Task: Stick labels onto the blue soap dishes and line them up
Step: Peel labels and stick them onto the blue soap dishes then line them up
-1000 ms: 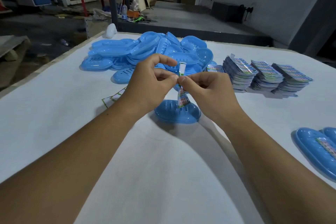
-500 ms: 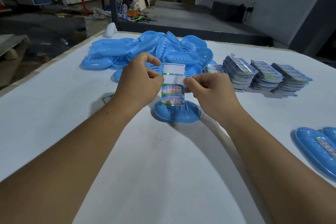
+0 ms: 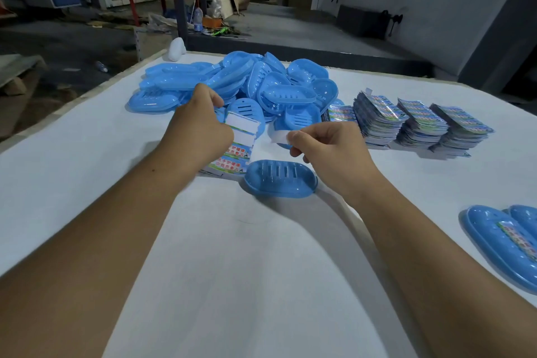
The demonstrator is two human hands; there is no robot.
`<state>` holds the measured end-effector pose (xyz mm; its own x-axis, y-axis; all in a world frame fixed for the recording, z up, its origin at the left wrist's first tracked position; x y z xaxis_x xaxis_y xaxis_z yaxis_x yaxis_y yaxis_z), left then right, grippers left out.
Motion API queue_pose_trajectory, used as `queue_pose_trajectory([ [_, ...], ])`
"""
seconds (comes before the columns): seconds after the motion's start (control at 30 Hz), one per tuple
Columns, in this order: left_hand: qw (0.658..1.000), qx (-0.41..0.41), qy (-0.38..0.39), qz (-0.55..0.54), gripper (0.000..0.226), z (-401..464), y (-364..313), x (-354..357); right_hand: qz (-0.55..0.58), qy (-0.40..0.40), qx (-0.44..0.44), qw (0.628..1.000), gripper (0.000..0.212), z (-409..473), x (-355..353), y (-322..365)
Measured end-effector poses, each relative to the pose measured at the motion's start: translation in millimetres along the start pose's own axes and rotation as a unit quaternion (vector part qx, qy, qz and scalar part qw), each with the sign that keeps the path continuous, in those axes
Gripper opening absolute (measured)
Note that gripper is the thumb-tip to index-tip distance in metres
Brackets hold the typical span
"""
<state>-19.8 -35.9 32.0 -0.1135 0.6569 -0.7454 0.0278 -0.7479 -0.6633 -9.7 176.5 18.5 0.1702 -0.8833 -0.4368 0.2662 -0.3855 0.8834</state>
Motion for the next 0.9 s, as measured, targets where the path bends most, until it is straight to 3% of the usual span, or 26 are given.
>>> queue_pose_trajectory([
  [0.3,0.98,-0.098,0.071,0.156,0.038,5.5,21.5,-15.5,0.045,-0.01,0.021,0.999,0.021,-0.3,-2.2,0.9],
  [0.6,0.969,-0.064,0.009,0.24,0.025,3.5,21.1,-14.1,0.044,-0.02,0.013,0.999,0.026,0.4,-2.3,-0.4],
  [0.73,0.993,0.005,-0.011,0.118,0.005,-1.8,2.4,-7.1,0.033,-0.026,0.016,0.999,0.024,1.0,-0.9,-1.5],
  [0.9,0.991,0.108,0.054,-0.054,0.011,-18.5,-25.8,18.8,0.0,-0.033,0.0,0.999,0.025,-0.7,1.6,-1.8],
])
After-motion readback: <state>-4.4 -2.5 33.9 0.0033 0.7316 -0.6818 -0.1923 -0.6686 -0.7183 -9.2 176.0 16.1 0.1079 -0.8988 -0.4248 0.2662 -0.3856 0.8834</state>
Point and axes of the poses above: each hand's wrist, its own z-axis towards the middle knuckle, its own x-axis out of the palm, y = z × x, the point moved 2 cm from there along z, towards the middle knuckle, and after that the axes turned 14 degrees about y, right-handed, at the moved point
